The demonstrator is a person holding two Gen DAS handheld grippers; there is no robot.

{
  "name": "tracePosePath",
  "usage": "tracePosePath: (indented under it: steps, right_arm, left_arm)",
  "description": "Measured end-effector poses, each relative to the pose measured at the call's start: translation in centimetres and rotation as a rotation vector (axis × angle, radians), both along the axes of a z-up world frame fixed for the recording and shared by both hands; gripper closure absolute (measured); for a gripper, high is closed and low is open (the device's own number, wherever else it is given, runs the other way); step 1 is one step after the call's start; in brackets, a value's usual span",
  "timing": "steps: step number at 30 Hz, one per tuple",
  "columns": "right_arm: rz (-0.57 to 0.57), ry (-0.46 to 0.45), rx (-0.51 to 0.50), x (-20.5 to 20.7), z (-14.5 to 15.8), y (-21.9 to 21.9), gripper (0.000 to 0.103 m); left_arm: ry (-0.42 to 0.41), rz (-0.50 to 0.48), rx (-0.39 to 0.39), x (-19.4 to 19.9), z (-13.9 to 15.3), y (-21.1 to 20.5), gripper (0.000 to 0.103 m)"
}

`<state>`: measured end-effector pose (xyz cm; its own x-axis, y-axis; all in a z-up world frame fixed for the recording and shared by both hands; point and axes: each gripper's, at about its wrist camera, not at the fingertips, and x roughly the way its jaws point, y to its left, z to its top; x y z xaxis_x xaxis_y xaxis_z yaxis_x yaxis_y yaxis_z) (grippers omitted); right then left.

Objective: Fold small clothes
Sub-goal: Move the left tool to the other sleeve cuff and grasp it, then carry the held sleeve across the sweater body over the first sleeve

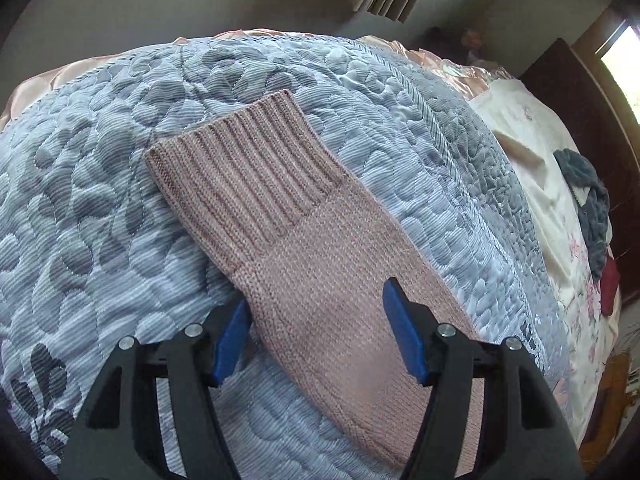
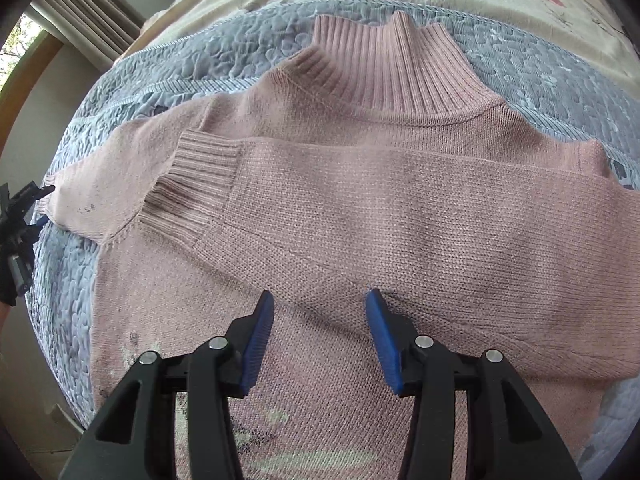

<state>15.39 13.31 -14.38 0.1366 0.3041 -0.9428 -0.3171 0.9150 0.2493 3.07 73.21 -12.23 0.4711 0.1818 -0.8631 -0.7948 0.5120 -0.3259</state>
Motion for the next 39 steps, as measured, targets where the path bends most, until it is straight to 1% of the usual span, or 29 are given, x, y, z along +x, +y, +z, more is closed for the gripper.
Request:
tracePosePath:
  steps: [2, 3, 4, 5, 6, 7, 9, 10, 14, 16, 19, 24, 27, 32, 35, 39]
  right_arm:
    - [0.001, -0.004, -0.008, -0.1, -0.1, 0.2, 0.055]
    - [0.003, -0.007, -0.014, -0.1, -0.1, 0.3, 0.055]
    - [0.004, -0.009, -0.018, -0.1, -0.1, 0.4, 0.054]
    - [0.004, -0.01, -0.021, -0.1, -0.2, 0.5, 0.054]
    - [0.001, -0.009, -0.023, -0.1, -0.3, 0.5, 0.054]
    - [-0.003, -0.007, -0.023, -0.1, -0.3, 0.5, 0.053]
    - [-0.013, -0.007, -0.02, -0.1, -0.3, 0.5, 0.053]
    - [-0.014, -0.008, -0.02, -0.1, -0.3, 0.5, 0.053]
    - [-0.011, -0.008, -0.014, -0.5, 0.1, 0.4, 0.053]
    - [-0.007, -0.011, -0.014, -0.8, 0.4, 0.3, 0.053]
    - [-0.003, -0.022, -0.02, -1.2, 0.8, -0.2, 0.053]
    - [-0.023, -0.028, -0.022, -1.6, 1.4, -2.1, 0.053]
    - [-0.043, -0.032, -0.018, -1.6, 1.8, -3.5, 0.053]
    - [-0.074, -0.038, -0.009, -1.5, 2.4, -6.0, 0.053]
    - [-0.09, -0.038, -0.005, -1.4, 2.5, -7.4, 0.053]
    - [-0.114, -0.038, 0.003, -1.3, 2.5, -9.1, 0.053]
  left_arm:
    - [0.001, -0.004, 0.002, 0.1, 0.1, 0.3, 0.04]
    - [0.003, -0.005, 0.006, 0.1, 0.2, 0.4, 0.043]
    - [0.006, -0.005, 0.014, 0.1, 0.2, 0.5, 0.05]
    - [0.012, -0.005, 0.021, 0.1, 0.3, 0.5, 0.054]
    - [0.016, -0.004, 0.025, 0.1, 0.3, 0.6, 0.063]
    - [0.018, -0.002, 0.027, 0.0, 0.3, 0.7, 0.075]
    - [0.004, -0.007, 0.013, -0.3, 0.4, 1.0, 0.088]
    - [-0.005, -0.01, 0.007, -0.4, 0.5, 1.1, 0.09]
    - [-0.044, -0.038, 0.04, -0.5, 1.8, -0.2, 0.093]
    - [-0.071, -0.068, 0.059, -0.3, 2.9, -1.7, 0.093]
    - [-0.119, -0.138, 0.071, 0.4, 4.2, -4.8, 0.093]
    - [-0.196, -0.278, 0.051, 2.2, 5.8, -12.0, 0.094]
    - [-0.22, -0.374, 0.045, 3.3, 6.5, -17.0, 0.094]
    - [-0.261, -0.518, -0.003, 4.6, 6.6, -25.6, 0.094]
    - [-0.287, -0.563, -0.047, 5.4, 6.2, -29.8, 0.094]
    - [-0.329, -0.589, -0.087, 6.6, 5.9, -34.7, 0.094]
